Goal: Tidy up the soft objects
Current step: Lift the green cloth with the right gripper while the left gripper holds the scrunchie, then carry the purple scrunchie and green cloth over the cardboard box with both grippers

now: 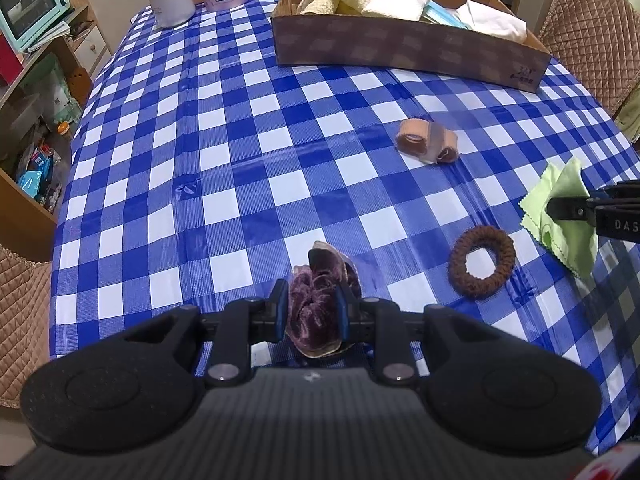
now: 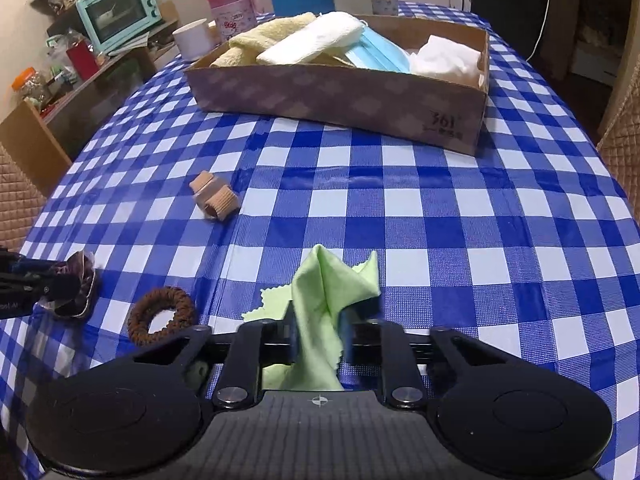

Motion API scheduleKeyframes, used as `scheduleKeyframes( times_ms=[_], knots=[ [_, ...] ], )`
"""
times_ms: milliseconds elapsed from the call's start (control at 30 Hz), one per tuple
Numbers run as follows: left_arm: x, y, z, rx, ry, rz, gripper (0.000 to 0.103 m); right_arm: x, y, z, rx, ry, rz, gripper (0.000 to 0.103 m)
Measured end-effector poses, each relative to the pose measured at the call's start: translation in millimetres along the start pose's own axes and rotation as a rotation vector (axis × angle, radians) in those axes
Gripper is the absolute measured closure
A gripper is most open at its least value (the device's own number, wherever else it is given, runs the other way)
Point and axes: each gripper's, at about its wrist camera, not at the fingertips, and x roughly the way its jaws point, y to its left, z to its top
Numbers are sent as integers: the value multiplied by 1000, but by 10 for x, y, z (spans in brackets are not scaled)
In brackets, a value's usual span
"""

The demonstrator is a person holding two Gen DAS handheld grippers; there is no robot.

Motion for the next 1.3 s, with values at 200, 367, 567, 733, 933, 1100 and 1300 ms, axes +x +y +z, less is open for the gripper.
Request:
scheduleKeyframes(
  times_ms=[200, 367, 567, 733, 933, 1100, 1300],
  knots=[
    [-4, 3, 1, -1, -2, 1, 80, -37, 26, -10, -10, 5, 24, 96],
    [-41, 17, -3, -5, -9, 4, 80, -117, 41, -1, -6, -14, 38, 96],
    [-94, 35, -34, -15, -23, 11, 80, -244, 25, 19, 2, -44, 40, 96],
    [-165, 58, -56, -24, -38, 19, 80, -363, 9, 24, 20, -71, 43, 96],
    [-282, 100, -53, -36, -65, 27, 80, -535, -25, 56, 43, -113, 52, 96],
    [-429, 156, 19, -38, -104, 36, 80, -684, -65, 131, 35, -146, 47, 96],
    [-602, 223, 231, -43, -161, 27, 80, -853, -137, 304, 3, -197, 37, 96]
  ],
)
